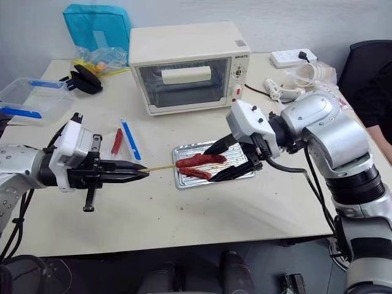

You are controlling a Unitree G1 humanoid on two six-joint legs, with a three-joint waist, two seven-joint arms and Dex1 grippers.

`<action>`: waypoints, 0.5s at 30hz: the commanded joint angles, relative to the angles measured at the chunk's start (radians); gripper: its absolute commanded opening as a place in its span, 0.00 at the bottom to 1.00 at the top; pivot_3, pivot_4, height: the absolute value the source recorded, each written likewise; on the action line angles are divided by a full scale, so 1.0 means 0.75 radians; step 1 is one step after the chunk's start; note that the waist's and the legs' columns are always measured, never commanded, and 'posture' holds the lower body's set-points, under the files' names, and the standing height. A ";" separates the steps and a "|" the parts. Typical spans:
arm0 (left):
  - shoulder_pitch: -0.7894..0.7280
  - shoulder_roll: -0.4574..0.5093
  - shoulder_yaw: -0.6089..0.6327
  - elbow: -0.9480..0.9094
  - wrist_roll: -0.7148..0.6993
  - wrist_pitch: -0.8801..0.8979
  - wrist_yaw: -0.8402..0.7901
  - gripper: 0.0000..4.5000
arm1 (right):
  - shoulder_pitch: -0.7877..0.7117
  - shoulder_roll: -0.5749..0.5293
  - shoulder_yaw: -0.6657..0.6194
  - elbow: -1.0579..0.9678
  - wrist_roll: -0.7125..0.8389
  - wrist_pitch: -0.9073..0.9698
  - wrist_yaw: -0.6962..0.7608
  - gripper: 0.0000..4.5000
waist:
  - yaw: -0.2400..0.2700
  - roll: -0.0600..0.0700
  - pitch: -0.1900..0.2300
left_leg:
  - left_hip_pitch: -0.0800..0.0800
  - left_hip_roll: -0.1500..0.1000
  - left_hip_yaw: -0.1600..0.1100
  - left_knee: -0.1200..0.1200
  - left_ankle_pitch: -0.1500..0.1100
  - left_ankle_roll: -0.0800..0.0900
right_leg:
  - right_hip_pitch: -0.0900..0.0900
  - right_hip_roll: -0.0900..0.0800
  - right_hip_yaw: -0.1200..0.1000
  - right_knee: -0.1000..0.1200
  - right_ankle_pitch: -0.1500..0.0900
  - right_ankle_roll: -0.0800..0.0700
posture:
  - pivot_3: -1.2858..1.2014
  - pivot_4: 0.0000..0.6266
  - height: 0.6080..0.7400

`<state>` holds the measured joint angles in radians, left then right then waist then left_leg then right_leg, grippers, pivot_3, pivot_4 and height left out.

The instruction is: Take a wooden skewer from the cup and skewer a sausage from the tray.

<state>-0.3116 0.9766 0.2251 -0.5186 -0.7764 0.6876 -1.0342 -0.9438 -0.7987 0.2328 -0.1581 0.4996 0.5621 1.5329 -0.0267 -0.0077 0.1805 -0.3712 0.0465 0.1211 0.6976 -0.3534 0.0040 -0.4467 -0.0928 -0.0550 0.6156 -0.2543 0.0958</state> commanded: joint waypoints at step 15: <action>0.443 -0.294 0.376 -0.446 0.071 0.157 0.799 0.00 | -0.085 0.019 -0.176 0.072 0.053 0.123 -0.197 0.54 | 0.000 0.000 0.000 | 0.001 0.002 -0.001 0.000 0.000 0.001 | 0.000 -0.004 0.001 0.002 0.000 -0.001 | 0.52 0.24 1.00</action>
<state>0.0081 0.7668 0.4751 -0.7878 -0.7498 0.7903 -0.5178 -0.9959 -0.7826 0.1529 -0.0730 0.5033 0.6261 1.4095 -0.0266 -0.0079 0.1804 -0.3706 0.0481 0.1201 0.6977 -0.3537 0.0045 -0.4467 -0.0963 -0.0536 0.6172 -0.2545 0.0953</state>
